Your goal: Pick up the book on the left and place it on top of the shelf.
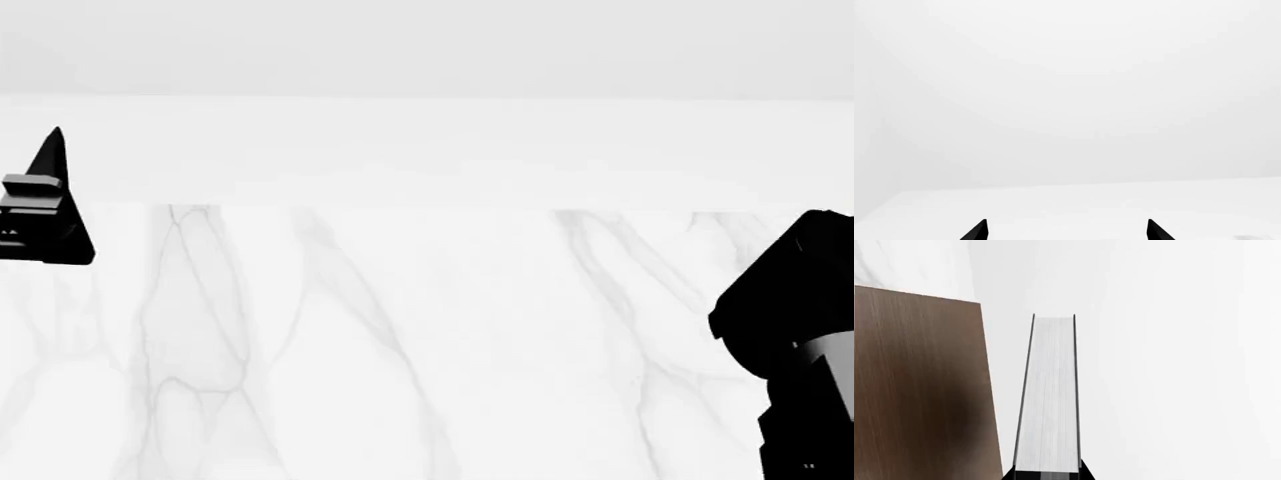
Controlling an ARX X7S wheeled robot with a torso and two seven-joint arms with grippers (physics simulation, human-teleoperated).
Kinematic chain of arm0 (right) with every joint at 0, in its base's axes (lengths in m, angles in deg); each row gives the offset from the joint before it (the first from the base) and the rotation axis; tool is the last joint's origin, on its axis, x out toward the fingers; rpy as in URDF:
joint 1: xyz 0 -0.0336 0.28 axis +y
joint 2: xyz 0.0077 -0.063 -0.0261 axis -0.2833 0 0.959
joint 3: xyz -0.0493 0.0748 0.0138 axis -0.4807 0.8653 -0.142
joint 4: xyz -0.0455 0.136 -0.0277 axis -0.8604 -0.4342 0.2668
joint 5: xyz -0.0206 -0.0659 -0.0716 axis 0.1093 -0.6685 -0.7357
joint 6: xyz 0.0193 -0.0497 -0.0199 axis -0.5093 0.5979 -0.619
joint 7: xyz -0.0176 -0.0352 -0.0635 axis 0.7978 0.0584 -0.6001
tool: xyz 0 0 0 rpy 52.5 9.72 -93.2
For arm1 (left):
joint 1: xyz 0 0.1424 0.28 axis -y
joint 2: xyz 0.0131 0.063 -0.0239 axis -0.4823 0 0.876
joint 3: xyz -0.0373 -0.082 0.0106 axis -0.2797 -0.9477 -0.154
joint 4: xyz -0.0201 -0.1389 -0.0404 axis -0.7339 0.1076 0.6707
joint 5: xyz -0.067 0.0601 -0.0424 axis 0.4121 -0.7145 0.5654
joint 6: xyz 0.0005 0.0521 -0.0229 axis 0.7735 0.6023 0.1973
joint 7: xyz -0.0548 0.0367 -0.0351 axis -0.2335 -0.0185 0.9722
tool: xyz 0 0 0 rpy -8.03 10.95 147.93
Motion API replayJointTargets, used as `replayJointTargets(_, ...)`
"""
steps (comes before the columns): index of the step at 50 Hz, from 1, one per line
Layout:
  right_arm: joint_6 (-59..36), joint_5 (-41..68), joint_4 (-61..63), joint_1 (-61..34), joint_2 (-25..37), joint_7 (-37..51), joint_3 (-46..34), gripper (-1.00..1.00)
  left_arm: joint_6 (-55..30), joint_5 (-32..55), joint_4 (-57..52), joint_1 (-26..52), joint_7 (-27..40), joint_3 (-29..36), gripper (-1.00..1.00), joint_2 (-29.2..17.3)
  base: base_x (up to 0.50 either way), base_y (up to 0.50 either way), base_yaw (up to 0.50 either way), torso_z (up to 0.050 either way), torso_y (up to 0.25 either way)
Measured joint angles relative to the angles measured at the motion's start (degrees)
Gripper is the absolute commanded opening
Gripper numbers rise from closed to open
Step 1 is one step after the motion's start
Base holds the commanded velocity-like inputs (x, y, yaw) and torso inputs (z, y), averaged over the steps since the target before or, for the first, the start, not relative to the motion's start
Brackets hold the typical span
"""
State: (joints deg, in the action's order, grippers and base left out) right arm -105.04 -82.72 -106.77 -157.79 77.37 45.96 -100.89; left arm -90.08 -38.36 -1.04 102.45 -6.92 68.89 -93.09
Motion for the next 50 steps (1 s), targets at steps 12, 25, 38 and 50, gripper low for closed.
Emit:
replayJointTargets(12, -5.6, -0.2, 0.0, 1.7, 1.3, -0.7, -1.4, -1.00, 0.3, 0.3, 0.0, -0.3, 0.1, -0.3, 1.00, -0.1, 0.00, 0.00, 0.00, 0.000, 0.001)
replayJointTargets(25, -7.1, -0.3, 0.0, 2.8, 1.5, 0.4, 1.3, -1.00, 0.7, 0.5, 0.1, -0.9, 0.2, -0.6, 1.00, -0.3, 0.00, 0.00, 0.00, 0.000, 0.001)
replayJointTargets(38, -6.6, -0.3, 0.0, 3.4, 1.4, 1.3, 5.0, -1.00, 1.1, 0.7, 0.1, -1.4, 0.3, -0.7, 1.00, -0.5, 0.00, 0.00, 0.00, 0.000, 0.001)
replayJointTargets(50, -6.4, -1.4, 0.0, 3.9, 1.2, 2.2, 5.6, 1.00, 1.3, 0.9, 0.1, -1.7, 0.5, -0.8, 1.00, -0.6, 0.00, 0.00, 0.00, 0.001, 0.001)
